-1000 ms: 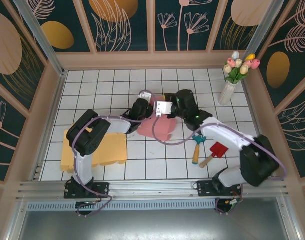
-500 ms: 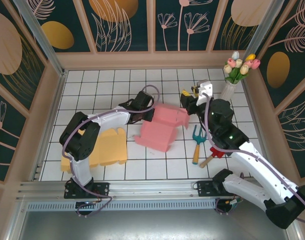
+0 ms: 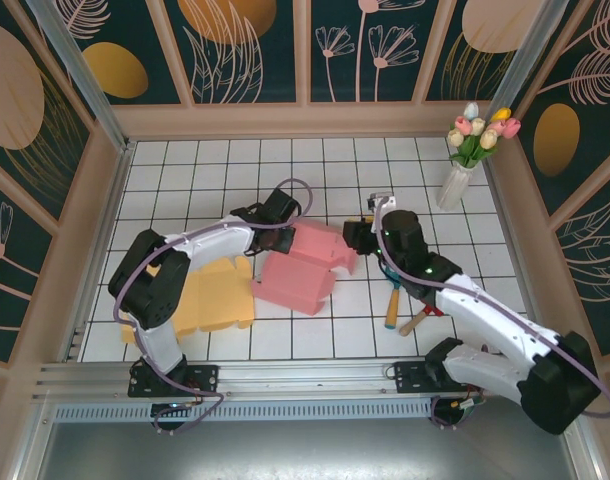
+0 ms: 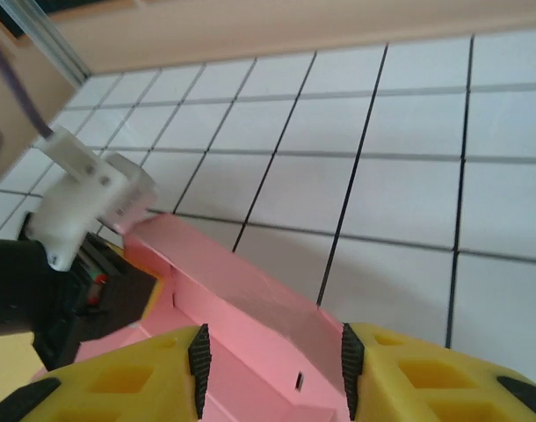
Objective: Fold the paper box
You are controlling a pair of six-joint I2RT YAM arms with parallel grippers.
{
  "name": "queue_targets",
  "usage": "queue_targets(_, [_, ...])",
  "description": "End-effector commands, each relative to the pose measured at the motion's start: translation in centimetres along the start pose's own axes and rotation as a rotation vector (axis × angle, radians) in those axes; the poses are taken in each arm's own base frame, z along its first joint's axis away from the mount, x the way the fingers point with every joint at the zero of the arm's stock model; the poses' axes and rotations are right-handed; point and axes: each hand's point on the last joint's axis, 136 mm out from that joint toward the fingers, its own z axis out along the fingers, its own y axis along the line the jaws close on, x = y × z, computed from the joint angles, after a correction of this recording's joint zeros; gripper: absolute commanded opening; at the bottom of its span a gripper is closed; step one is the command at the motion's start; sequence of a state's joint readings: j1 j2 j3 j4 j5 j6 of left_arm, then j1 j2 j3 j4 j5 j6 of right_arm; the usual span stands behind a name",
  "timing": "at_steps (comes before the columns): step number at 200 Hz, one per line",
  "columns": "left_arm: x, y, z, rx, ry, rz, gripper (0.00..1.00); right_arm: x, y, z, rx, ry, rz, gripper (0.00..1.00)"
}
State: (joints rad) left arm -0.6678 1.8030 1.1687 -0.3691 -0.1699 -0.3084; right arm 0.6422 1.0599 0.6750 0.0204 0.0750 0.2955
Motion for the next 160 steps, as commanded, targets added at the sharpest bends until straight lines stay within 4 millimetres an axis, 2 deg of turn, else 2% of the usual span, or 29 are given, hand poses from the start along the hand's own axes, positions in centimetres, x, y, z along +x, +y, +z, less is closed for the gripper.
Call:
queue_targets(1, [-0.4, 0.6, -0.5, -0.014, -0.063, -0.055, 0.0, -0.1, 1.1, 1.5, -0.058, -0.005, 0.084, 0.47])
queue_targets(54, [0.4, 0.8, -0.2, 0.008, -0.12, -0.117, 0.0, 0.6, 1.1, 4.6, -0.041, 0.03, 0.162, 0.48])
queue_targets(58, [-0.1, 0.9, -1.1, 0.015, -0.146, -0.125, 0.0, 0.6, 1.1, 4.7, -0.037, 0.032, 0.166, 0.48])
queue_targets(84, [-0.9, 0.8, -2.0, 0.033, -0.189, -0.155, 0.0, 0.8, 1.5, 5.7, -0.024, 0.046, 0.178, 0.49])
queue_targets(87, [-0.1, 1.0, -1.8, 0.028, -0.176, -0.155, 0.0, 0.9, 1.5, 5.8, -0.021, 0.05, 0.181, 0.49])
queue_targets(125, [-0.5, 1.2, -3.1, 0.047, -0.229, -0.206, 0.0, 1.7, 2.7, 5.9, -0.008, 0.059, 0.178, 0.49])
queue_targets(160, [-0.7, 0.7, -3.8, 0.094, -0.254, -0.227, 0.0, 1.5, 3.8, 6.0, -0.054, 0.044, 0.209, 0.49])
